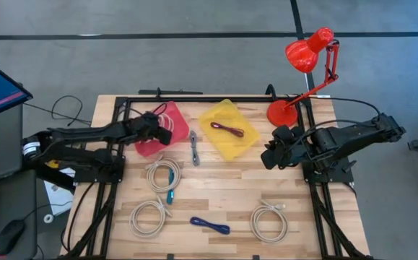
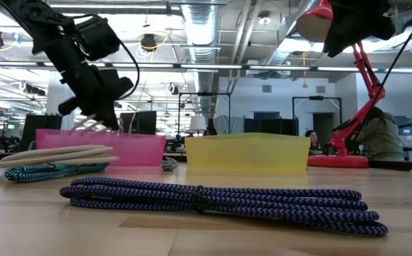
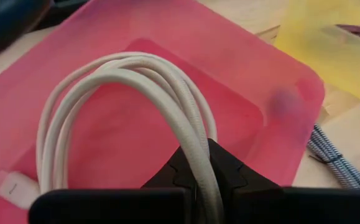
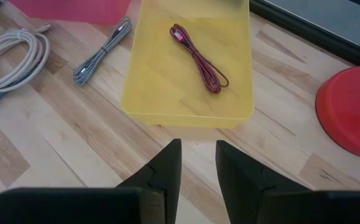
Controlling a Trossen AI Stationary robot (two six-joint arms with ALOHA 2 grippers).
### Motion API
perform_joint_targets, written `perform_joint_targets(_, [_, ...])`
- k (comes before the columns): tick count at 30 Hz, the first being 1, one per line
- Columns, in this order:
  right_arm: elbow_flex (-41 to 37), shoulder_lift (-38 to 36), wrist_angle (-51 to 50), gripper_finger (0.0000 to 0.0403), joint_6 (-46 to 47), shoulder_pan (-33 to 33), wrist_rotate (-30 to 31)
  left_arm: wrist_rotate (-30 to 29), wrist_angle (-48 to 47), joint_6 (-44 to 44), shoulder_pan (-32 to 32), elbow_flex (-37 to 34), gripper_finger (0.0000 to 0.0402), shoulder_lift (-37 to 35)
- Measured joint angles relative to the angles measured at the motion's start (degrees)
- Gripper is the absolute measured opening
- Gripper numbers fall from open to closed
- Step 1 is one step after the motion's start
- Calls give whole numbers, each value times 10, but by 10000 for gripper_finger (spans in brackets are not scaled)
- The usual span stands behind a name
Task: Pick & Place USB Port
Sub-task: Put the white HDMI cable into the pink transparent bin, then put the black charger cable into the yellow transparent bin
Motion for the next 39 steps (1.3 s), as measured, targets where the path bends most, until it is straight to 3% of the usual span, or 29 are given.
perform_joint_targets(8, [0,0,0,91,0,0,0,0,25,-11,0,0,17,39])
perform_joint_targets(21, [0,0,-1,91,-6,0,0,11,30,-16,0,0,115,33])
perform_joint_targets(33, [0,0,-2,91,-21,0,-2,109,41,2,-1,0,114,-81])
perform_joint_targets(39, [0,0,-1,91,-37,0,-3,217,74,0,-1,0,100,-169])
